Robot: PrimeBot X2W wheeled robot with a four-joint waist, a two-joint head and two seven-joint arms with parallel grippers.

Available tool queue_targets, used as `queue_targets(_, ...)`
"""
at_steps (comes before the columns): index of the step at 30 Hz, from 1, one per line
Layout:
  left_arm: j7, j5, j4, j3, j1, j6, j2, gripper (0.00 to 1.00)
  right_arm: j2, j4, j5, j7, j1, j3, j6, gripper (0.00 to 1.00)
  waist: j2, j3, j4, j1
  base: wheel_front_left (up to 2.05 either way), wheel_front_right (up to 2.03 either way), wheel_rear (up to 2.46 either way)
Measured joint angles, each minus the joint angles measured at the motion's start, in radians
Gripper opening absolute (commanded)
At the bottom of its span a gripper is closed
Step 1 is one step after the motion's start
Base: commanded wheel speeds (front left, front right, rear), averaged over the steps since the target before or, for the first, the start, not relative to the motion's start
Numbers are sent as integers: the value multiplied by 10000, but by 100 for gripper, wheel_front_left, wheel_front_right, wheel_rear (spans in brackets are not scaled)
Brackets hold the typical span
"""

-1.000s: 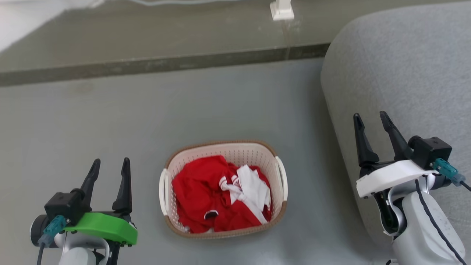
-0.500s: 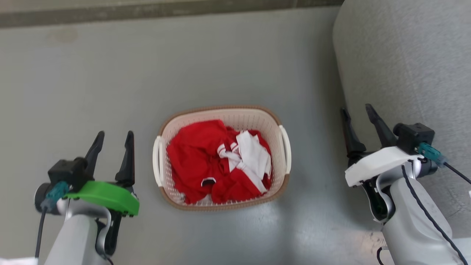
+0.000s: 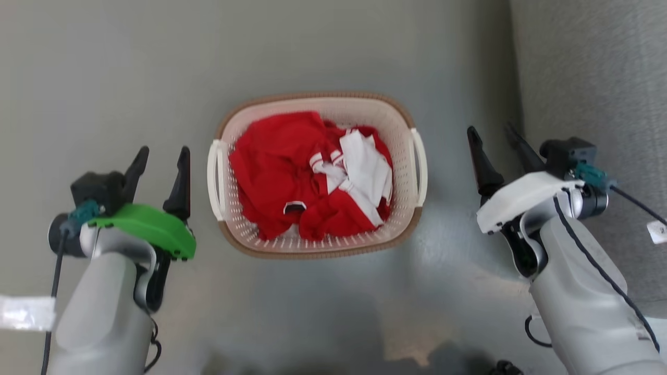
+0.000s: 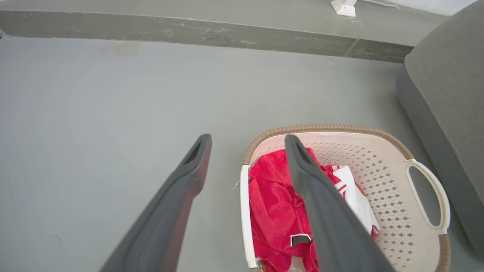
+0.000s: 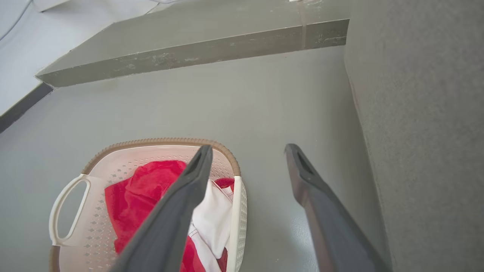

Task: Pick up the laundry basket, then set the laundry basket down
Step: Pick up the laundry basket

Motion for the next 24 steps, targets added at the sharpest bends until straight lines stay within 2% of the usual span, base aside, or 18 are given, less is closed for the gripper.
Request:
queue_targets(14,529,-527,1409,-1035,-2275,-12,-146,100,-4,1605,107,278,-1882,650,88,100,0,2061,125,1,0,0,0)
queue_targets(24,915,-786,2656,-1668,-3004,-12,-192,100,-21,2504,767,451,-2754,1457,90,100,0,3250,193,1,0,0,0)
